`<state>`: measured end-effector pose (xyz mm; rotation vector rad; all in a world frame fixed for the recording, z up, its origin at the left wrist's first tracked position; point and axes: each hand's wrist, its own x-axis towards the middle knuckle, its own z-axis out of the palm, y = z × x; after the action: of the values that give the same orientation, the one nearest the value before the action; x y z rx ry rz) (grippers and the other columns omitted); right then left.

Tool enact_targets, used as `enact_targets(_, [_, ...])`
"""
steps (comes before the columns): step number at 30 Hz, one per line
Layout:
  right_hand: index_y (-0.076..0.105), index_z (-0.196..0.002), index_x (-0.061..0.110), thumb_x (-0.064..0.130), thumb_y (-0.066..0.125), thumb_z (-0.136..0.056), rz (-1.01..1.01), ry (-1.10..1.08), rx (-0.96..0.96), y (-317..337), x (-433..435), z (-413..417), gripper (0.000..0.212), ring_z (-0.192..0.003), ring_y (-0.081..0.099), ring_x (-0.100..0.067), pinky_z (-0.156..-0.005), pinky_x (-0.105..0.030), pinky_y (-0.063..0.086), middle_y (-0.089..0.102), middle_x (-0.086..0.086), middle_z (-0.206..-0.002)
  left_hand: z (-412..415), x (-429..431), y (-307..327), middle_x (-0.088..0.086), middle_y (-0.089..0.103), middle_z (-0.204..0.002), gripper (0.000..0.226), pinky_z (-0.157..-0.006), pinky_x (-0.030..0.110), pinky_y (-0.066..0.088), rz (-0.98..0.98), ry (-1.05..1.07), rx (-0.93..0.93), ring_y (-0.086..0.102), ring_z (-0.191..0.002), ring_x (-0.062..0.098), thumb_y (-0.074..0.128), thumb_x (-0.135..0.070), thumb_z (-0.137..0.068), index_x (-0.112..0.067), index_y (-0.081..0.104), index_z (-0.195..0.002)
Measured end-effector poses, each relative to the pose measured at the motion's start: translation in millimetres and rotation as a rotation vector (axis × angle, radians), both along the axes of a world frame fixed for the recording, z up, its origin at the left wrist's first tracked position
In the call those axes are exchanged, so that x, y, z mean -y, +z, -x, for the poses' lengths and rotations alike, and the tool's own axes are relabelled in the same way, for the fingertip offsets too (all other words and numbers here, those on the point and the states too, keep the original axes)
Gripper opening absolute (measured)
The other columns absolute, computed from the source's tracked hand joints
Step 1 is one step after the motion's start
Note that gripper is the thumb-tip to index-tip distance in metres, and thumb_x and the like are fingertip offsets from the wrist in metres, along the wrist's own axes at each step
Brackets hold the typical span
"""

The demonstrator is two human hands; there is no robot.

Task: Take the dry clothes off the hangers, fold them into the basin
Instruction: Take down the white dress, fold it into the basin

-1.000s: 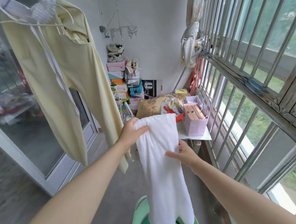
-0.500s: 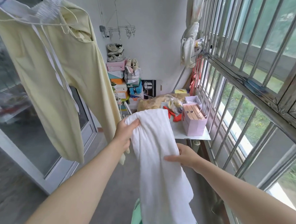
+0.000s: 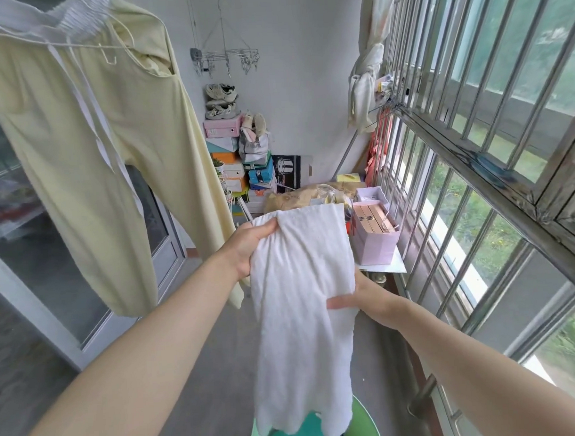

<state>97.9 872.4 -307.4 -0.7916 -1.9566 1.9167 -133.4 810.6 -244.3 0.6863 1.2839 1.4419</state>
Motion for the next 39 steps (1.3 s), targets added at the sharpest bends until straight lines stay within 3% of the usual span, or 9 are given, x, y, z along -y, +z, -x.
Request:
enact_targets(4, [0.055,-0.126,0.017,0.012,0.074,-0.071,0.2,0.023,0.0,1.9,5.3,-2.4,0.059,-0.11,0.064,-0.023,-0.089,-0.035,0.053,0.067,-0.006,-0.121,-3.5,-4.2,4.0,0.008,0.072,-0.086,0.017,-0.073,0.033,0.053,0.02,0.067,0.038,0.07,-0.075,0.02,0.065,-0.022,-0.088,-0.007,0.067,-0.095])
enact_targets(8, [0.06,-0.118,0.016,0.024,0.071,-0.073,0.314,-0.098,-0.024,-1.3,9.7,4.3,0.047,-0.098,0.069,-0.023,-0.083,-0.035,0.056,0.072,-0.006,-0.109,-0.2,-3.0,-1.8,0.01,0.072,-0.102,0.044,-0.077,0.036,0.053,0.096,0.184,0.105,0.069,-0.092,0.026,0.068,-0.04,-0.084,-0.01,0.065,-0.115])
enact_targets(15, [0.06,-0.118,0.015,0.021,0.072,-0.077,0.448,-0.215,-0.121,-5.0,11.2,11.3,0.044,-0.088,0.071,-0.024,-0.074,-0.035,0.057,0.073,-0.008,-0.101,-13.1,23.8,-15.4,0.003,0.071,-0.11,0.072,-0.082,0.033,0.048,0.104,-0.055,0.129,0.065,-0.103,0.018,0.048,-0.074,-0.068,-0.025,0.064,-0.118])
enact_targets(20, [0.059,-0.121,0.011,0.026,0.069,-0.078,0.468,-0.231,-0.137,-3.9,10.5,7.7,0.047,-0.087,0.071,-0.025,-0.071,-0.036,0.058,0.072,-0.011,-0.103,-22.8,41.9,-41.8,0.002,0.074,-0.1,0.085,-0.08,0.032,0.049,0.165,-0.17,0.163,0.071,-0.088,0.012,0.073,-0.067,-0.05,-0.017,0.062,-0.118])
enact_targets(23, [0.058,-0.123,0.011,0.026,0.062,-0.089,0.485,-0.277,-0.146,-7.7,10.8,6.3,0.037,-0.089,0.07,-0.026,-0.075,-0.038,0.057,0.071,-0.011,-0.105,-26.5,47.5,-61.0,0.004,0.072,-0.107,0.104,-0.082,0.032,0.05,0.186,-0.238,0.161,0.07,-0.095,0.014,0.09,-0.06,-0.022,-0.016,0.064,-0.113])
enact_targets(28, [0.065,-0.107,0.014,0.033,0.058,-0.092,0.471,-0.391,-0.083,-5.0,4.7,3.8,0.026,-0.086,0.069,-0.024,-0.074,-0.037,0.054,0.074,-0.007,-0.095,-32.1,53.4,-78.4,0.012,0.07,-0.113,0.097,-0.077,0.033,0.056,0.16,-0.235,0.265,0.07,-0.096,0.022,0.096,-0.037,-0.03,-0.009,0.063,-0.117])
enact_targets(32, [0.067,-0.102,0.013,0.036,0.06,-0.09,0.407,-0.384,-0.029,1.5,3.2,2.1,0.027,-0.087,0.069,-0.022,-0.07,-0.033,0.054,0.074,-0.005,-0.093,-31.2,43.2,-82.1,0.015,0.069,-0.112,0.079,-0.077,0.037,0.056,0.181,-0.084,0.224,0.069,-0.097,0.028,0.08,-0.02,-0.049,-0.005,0.058,-0.123])
enact_targets(35, [0.064,-0.115,0.008,0.029,0.065,-0.087,0.344,-0.323,-0.013,-4.0,4.5,0.0,0.035,-0.094,0.07,-0.025,-0.074,-0.033,0.057,0.072,-0.009,-0.105,-30.4,35.7,-86.2,0.012,0.067,-0.116,0.07,-0.091,0.044,0.053,0.173,0.079,0.037,0.067,-0.102,0.026,0.076,-0.019,-0.054,-0.009,0.055,-0.12])
enact_targets(39, [0.053,-0.129,0.015,0.022,0.068,-0.086,0.264,-0.399,-0.067,-12.8,3.5,0.6,0.047,-0.095,0.069,-0.02,-0.072,-0.032,0.058,0.068,-0.007,-0.116,-39.8,35.5,-86.8,0.005,0.063,-0.12,0.026,-0.099,0.039,0.048,0.095,0.147,-0.194,0.062,-0.106,0.017,0.067,-0.014,-0.082,-0.019,0.056,-0.105])
